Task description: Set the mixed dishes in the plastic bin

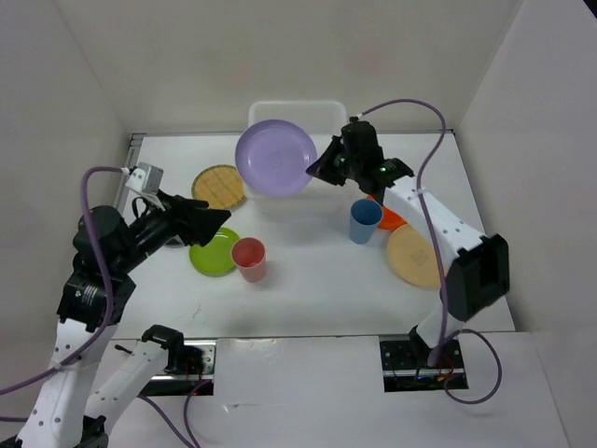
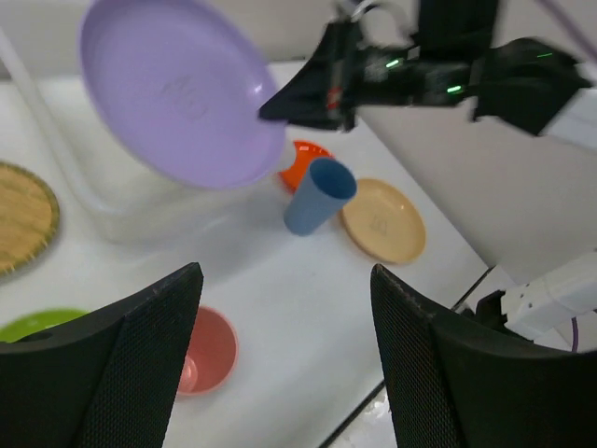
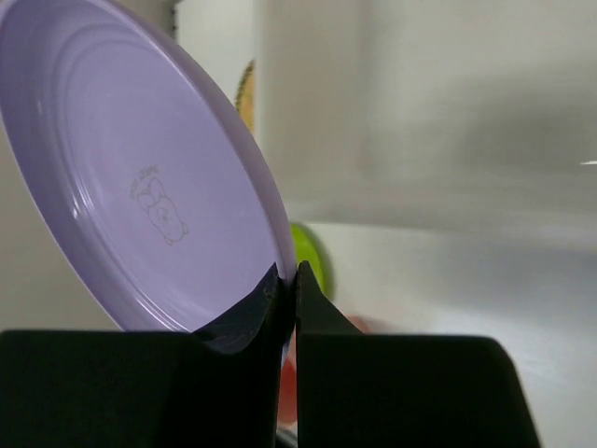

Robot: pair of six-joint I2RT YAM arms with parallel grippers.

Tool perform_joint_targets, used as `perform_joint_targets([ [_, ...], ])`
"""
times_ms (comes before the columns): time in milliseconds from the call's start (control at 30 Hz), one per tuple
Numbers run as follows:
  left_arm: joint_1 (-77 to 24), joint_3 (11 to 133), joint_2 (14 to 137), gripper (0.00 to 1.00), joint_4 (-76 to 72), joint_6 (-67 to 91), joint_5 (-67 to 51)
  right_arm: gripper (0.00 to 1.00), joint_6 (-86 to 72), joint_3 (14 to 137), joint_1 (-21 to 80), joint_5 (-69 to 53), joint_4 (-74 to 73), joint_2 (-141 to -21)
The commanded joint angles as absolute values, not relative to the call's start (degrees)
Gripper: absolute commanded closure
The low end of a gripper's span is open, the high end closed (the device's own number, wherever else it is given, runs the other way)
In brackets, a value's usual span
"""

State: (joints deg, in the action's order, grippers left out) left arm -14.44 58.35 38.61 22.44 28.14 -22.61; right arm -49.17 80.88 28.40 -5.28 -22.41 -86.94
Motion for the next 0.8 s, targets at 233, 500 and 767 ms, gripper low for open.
perform_joint_targets([
  [233,-14.5,57.4,38.7,0.20,20.8,27.3,-23.5,1.00,-46.1,96.4,20.3,-2.6,-18.2,-105.4],
  [500,-14.5,57.4,38.1,0.19,21.4,27.3,-23.5,1.00,-46.8,107.9,18.1,-0.6,-22.0,-120.4],
  [767,-14.5,57.4,38.1,0.15,23.0,27.3,-22.1,0.94,-47.4,125.1,19.2,2.1,-29.6,-133.3],
])
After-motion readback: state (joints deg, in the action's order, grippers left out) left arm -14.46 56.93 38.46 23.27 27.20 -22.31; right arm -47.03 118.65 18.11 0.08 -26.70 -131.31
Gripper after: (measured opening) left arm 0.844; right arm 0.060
